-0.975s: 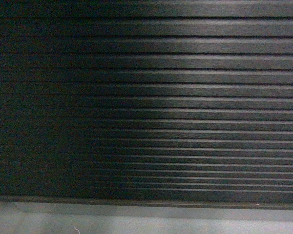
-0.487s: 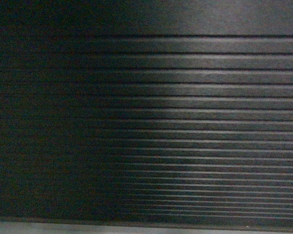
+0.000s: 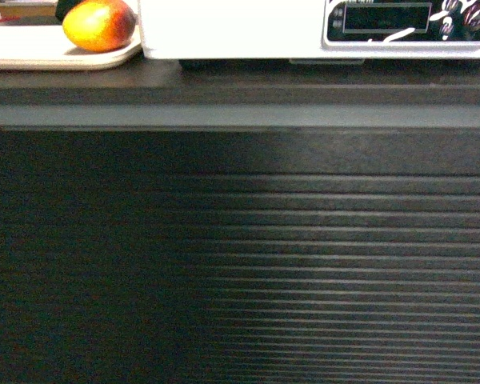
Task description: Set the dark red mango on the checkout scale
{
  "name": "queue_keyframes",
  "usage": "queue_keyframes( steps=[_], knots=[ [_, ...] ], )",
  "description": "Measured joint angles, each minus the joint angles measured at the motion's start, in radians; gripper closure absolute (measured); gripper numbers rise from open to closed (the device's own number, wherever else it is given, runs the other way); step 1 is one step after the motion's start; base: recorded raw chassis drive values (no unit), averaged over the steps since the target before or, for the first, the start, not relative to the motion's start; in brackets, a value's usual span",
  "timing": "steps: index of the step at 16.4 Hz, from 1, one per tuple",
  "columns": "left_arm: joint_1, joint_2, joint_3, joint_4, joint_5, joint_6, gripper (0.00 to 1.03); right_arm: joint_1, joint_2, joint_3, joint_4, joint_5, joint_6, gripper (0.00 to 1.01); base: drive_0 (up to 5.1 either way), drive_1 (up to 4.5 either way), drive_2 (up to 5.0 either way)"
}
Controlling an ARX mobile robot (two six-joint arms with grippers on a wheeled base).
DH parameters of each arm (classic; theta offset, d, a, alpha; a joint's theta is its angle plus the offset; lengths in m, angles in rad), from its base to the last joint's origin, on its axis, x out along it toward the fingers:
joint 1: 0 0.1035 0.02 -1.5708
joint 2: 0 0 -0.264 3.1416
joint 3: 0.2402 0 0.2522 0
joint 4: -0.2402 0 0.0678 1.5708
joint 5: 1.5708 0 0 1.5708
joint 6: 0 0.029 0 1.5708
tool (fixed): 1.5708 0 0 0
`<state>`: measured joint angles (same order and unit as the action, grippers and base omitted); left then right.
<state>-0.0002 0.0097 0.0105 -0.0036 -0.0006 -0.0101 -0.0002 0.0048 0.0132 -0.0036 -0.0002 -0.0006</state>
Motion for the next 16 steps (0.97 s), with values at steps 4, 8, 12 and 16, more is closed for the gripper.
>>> queue_keyframes(
  steps=[4, 8, 12, 16],
  knots=[
    [0.000, 0.000, 0.000, 0.000, 0.001, 0.000, 0.05, 0.000, 0.000, 0.000, -0.001, 0.000, 0.000, 0.03, 0.0, 0.00, 0.0],
    [0.000, 0.000, 0.000, 0.000, -0.002, 0.000, 0.05, 0.000, 0.000, 0.000, 0.000, -0.001, -0.001, 0.03, 0.0, 0.00, 0.0],
    [0.000, 0.000, 0.000, 0.004, 0.001, 0.001, 0.05, 0.000, 0.000, 0.000, 0.002, 0.000, 0.001, 0.03, 0.0, 0.00, 0.0],
    [0.000, 0.000, 0.000, 0.000, 0.000, 0.000, 0.05, 0.000, 0.000, 0.000, 0.000, 0.000, 0.000, 0.03, 0.0, 0.00, 0.0]
  ],
)
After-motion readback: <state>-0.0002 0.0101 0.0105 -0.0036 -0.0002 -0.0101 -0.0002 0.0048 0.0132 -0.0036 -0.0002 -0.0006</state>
